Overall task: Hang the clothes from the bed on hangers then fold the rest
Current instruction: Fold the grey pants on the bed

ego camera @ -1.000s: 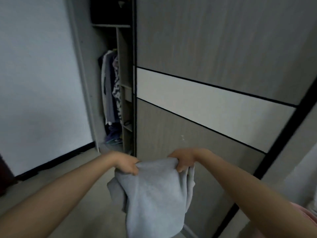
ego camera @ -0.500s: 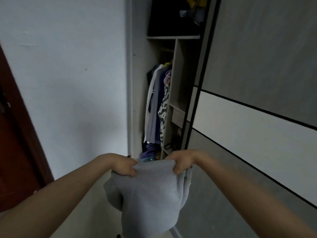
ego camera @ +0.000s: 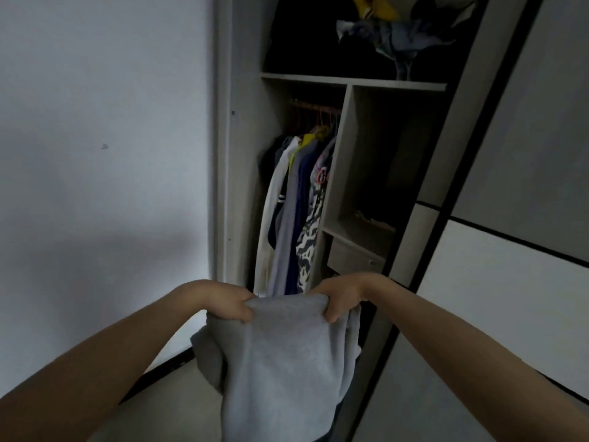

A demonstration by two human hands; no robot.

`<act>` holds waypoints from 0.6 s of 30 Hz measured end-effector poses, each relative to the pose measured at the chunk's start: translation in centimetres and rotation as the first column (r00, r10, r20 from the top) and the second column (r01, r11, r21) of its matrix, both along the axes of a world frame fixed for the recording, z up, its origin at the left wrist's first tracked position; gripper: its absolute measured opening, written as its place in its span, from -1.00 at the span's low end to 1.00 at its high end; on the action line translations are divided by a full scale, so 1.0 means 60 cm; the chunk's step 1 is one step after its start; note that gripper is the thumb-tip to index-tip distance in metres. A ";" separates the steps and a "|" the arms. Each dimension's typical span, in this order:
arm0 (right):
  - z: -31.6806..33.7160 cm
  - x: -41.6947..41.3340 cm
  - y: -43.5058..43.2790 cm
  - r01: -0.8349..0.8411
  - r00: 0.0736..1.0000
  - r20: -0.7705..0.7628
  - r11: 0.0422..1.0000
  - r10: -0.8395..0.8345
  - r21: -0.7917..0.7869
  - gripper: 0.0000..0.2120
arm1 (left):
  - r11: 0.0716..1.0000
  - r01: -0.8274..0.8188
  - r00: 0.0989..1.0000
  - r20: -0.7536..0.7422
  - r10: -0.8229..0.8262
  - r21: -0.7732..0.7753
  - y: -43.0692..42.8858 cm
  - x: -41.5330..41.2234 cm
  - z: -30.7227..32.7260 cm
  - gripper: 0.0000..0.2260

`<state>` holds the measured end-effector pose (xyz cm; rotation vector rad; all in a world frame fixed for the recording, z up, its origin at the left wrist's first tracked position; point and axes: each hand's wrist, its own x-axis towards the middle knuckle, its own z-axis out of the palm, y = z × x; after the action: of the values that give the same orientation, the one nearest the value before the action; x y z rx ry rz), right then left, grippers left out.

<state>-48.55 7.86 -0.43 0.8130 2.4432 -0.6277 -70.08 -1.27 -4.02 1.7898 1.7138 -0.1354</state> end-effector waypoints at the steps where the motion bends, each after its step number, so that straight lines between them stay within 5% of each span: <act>1: 0.008 -0.009 0.012 0.022 1.000 -0.006 1.000 -0.022 0.022 -0.52 | 1.000 0.031 0.999 0.010 -0.031 0.007 0.025 -0.014 0.008 -0.66; 15: 0.138 -0.024 0.218 0.369 0.930 -0.025 0.927 -0.368 0.064 -0.65 | 0.966 0.243 0.954 0.159 -0.254 0.083 0.343 -0.045 0.068 -0.94; 18: 0.161 -0.033 0.266 0.419 0.908 -0.046 0.908 -0.417 0.027 -0.64 | 0.952 0.270 0.934 0.200 -0.296 0.145 0.395 -0.056 0.078 -0.59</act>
<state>-50.52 23.82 9.26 1.3726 2.3305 -0.7579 -73.44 22.46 0.67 2.0486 1.3259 0.0406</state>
